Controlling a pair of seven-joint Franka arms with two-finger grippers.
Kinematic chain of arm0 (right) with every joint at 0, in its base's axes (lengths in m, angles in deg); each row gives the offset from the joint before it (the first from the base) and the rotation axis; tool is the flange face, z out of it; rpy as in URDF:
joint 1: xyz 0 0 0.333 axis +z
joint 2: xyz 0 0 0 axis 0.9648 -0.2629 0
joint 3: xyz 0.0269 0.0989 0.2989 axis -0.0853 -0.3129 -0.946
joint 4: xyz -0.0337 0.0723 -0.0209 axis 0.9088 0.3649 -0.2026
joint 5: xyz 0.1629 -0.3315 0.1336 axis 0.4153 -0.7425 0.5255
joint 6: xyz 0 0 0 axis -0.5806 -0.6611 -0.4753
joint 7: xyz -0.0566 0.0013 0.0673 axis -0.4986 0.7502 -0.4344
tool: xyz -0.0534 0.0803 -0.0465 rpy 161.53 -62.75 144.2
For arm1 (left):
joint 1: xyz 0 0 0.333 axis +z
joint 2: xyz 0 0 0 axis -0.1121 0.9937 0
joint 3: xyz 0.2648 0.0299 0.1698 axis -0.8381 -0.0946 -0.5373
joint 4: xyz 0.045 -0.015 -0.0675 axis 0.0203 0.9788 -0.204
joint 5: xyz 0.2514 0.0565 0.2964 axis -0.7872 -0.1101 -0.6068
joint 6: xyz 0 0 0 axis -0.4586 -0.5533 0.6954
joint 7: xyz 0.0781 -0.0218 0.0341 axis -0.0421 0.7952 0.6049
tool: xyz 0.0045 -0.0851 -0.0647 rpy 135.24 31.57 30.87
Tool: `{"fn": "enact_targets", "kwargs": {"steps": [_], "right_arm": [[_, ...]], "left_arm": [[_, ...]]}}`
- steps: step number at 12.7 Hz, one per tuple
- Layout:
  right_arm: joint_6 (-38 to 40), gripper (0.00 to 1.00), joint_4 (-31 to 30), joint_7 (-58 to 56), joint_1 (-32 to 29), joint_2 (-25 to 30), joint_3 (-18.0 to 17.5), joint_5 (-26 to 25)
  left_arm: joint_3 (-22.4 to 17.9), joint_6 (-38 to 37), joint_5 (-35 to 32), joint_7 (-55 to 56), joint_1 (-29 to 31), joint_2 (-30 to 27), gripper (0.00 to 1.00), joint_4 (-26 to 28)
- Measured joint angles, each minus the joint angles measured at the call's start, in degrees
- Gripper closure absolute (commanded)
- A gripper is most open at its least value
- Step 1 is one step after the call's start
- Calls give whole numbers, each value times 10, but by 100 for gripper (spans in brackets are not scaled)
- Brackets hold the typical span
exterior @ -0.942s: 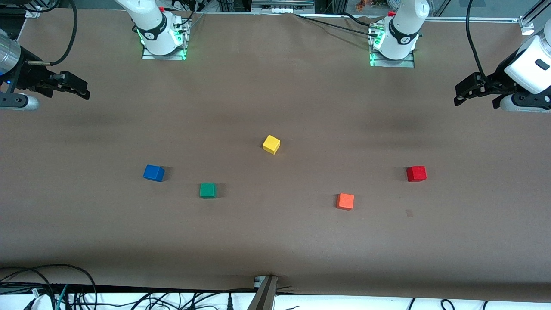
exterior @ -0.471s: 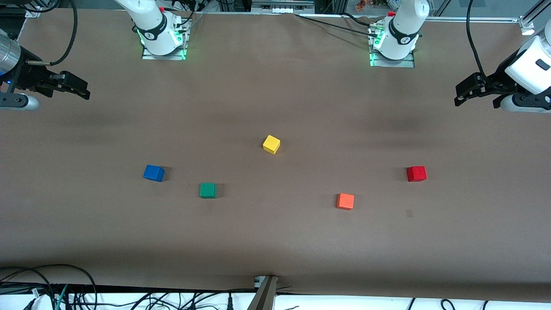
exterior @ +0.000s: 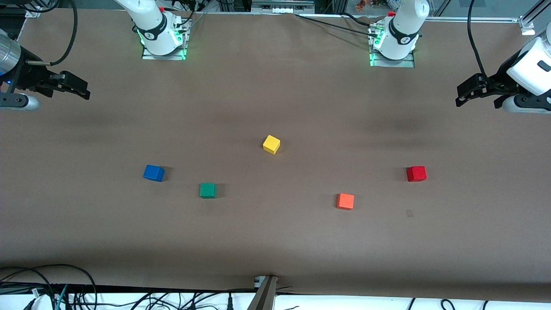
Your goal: Pass red block to right arm, stack on blue
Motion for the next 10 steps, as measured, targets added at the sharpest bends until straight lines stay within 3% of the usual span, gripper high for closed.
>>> {"fn": "enact_targets", "kwargs": {"steps": [7,10], "right_arm": [[0,0,0,0,0,0,0,0],[0,0,0,0,0,0,0,0]], "left_arm": [[3,35,0,-9,-3,12,0,-1],[3,35,0,-15,-5,48,0,-11]]}}
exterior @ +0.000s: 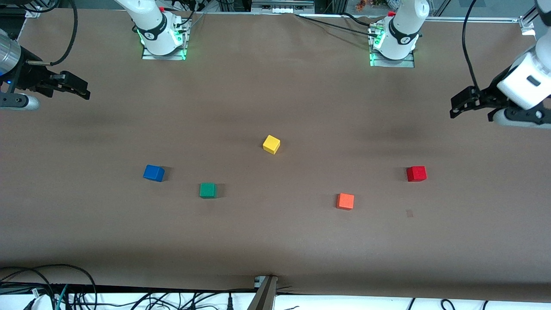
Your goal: Pass red block to right arm, stack on blue
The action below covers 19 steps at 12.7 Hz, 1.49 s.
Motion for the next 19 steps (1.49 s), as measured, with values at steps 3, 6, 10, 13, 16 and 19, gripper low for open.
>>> {"fn": "enact_targets", "kwargs": {"steps": [3,6,10,13,16,19], "right_arm": [[0,0,0,0,0,0,0,0],[0,0,0,0,0,0,0,0],[0,0,0,0,0,0,0,0],[0,0,-1,0,0,0,0,0],[0,0,-1,0,0,0,0,0],[0,0,-1,0,0,0,0,0]], "left_arm": [[-2,0,0,0,1,49,0,-5],[-8,-3,0,0,6,97,0,-6],[-15,45,-1,-1,15,163,0,-2],[-17,162,-5,1,25,204,0,46],[-17,231,-24,7,32,245,0,76],[-17,299,-48,12,32,281,0,96]]}}
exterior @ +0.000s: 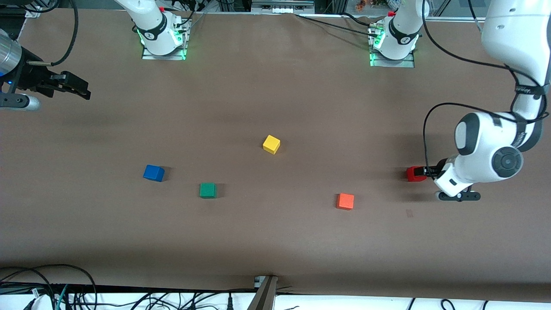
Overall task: Pass red block to right arm, stack on blue
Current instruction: 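Lower the left gripper over the red cube and close on it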
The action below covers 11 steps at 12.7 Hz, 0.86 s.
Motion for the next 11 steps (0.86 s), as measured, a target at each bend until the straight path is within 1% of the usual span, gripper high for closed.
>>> {"fn": "enact_targets", "kwargs": {"steps": [3,7,8,10,11], "right_arm": [[0,0,0,0,0,0,0,0],[0,0,0,0,0,0,0,0],[0,0,0,0,0,0,0,0],[0,0,0,0,0,0,0,0],[0,0,0,0,0,0,0,0]], "left_arm": [[0,64,0,0,0,14,0,33],[0,81,0,3,0,24,0,39],[0,81,0,4,0,24,8,40],[0,80,0,4,2,23,50,43],[0,79,0,3,4,21,68,45]]}}
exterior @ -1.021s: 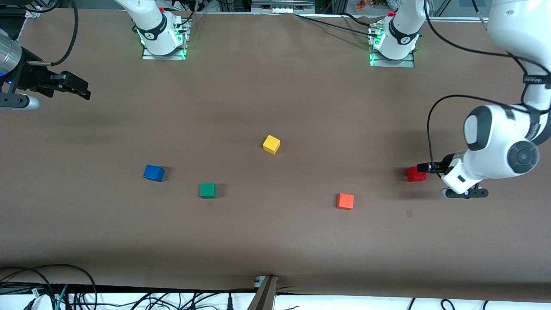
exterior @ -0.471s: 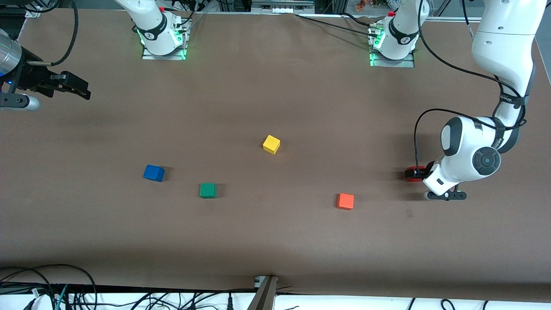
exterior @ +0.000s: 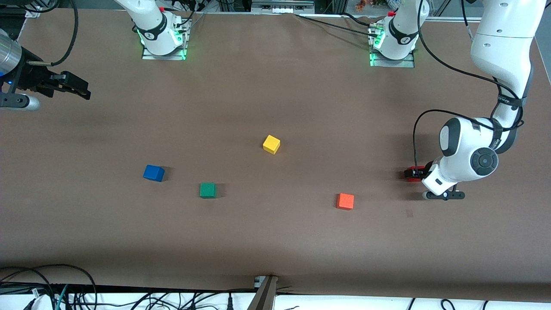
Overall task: Pass red block to right arm, stack on blue
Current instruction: 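Lower the left gripper over the red cube and close on it, then lift the red cube with the left gripper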
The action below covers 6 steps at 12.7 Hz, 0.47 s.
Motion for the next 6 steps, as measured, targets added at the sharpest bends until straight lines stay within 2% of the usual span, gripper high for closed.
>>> {"fn": "enact_targets", "kwargs": {"steps": [1,3,6], "right_arm": [[0,0,0,0,0,0,0,0],[0,0,0,0,0,0,0,0],[0,0,0,0,0,0,0,0]], "left_arm": [[0,-3,0,-3,2,-1,84,1],[0,-6,-1,-10,2,-2,100,2],[0,-9,-1,-27,2,-3,100,1]]}}
